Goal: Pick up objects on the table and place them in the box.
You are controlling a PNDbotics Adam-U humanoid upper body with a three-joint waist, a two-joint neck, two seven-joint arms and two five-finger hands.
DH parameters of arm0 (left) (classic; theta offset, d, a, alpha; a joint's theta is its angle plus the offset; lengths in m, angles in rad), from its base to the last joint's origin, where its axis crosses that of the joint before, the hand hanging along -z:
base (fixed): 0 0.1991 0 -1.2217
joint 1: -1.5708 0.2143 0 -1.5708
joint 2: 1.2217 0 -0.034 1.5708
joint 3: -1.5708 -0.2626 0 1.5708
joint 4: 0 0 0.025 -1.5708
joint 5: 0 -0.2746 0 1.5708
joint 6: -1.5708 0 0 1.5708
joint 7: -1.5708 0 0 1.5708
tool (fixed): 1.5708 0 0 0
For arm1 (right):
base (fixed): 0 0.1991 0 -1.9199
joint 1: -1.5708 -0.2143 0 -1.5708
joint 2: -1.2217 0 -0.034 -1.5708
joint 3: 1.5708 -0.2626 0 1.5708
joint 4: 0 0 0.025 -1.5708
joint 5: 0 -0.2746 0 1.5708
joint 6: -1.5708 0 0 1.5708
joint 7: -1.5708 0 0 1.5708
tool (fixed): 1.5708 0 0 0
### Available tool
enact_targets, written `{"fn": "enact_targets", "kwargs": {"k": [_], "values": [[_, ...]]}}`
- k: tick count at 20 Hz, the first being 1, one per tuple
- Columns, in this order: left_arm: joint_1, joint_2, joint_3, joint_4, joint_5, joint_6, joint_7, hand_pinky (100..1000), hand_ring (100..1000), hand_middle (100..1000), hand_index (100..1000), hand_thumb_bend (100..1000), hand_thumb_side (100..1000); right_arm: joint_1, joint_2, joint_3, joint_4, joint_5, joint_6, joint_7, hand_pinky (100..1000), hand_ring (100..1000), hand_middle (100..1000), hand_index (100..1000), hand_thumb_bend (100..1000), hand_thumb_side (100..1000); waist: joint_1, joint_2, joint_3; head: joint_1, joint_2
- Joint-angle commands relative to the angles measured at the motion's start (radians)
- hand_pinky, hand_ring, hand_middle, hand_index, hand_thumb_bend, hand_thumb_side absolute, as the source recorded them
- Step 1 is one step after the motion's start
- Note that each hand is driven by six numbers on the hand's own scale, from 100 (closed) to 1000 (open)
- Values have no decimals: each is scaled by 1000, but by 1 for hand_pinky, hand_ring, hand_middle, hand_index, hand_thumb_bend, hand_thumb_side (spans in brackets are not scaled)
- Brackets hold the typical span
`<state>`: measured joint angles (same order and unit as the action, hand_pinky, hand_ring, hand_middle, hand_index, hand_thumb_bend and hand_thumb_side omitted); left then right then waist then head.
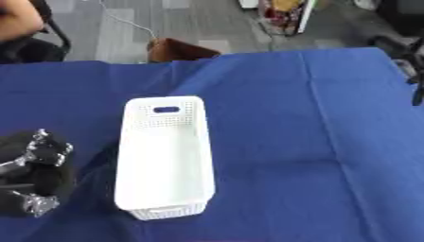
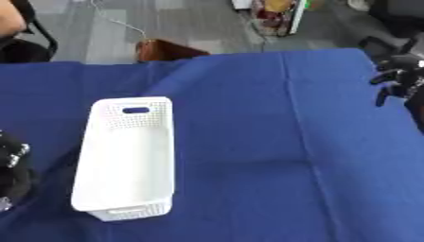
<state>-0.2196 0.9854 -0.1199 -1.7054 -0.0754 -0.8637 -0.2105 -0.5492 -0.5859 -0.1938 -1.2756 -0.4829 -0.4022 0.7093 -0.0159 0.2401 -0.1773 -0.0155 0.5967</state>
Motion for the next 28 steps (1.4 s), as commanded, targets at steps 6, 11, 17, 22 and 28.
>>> {"fn": "enact_targets", "kwargs": {"k": [6,11,17,22,28], "values": [[53,98,108,-185,339,110,-100,100,100,100,100,100,488,15,-27,-20,-27,6,-172,198,404,665,708,819,1000,541,10,-36,22,-31,15],[55,96,129,-182,435,152,-166,100,100,100,100,100,496,16,-27,-21,-31,5,-167,198,404,665,708,819,1000,541,9,-37,27,-36,15],[50,94,138,-172,482,170,-212,100,100,100,100,100,497,17,-29,-25,-30,3,-169,198,404,665,708,819,1000,541,7,-35,27,-37,13],[48,92,141,-169,497,177,-228,100,100,100,100,100,497,16,-30,-24,-29,3,-171,198,404,665,708,819,1000,541,6,-33,27,-38,12],[23,85,131,-157,516,197,-245,100,100,100,100,100,503,12,-28,-20,-29,4,-172,198,404,665,708,819,1000,541,7,-32,20,-31,6]]}}
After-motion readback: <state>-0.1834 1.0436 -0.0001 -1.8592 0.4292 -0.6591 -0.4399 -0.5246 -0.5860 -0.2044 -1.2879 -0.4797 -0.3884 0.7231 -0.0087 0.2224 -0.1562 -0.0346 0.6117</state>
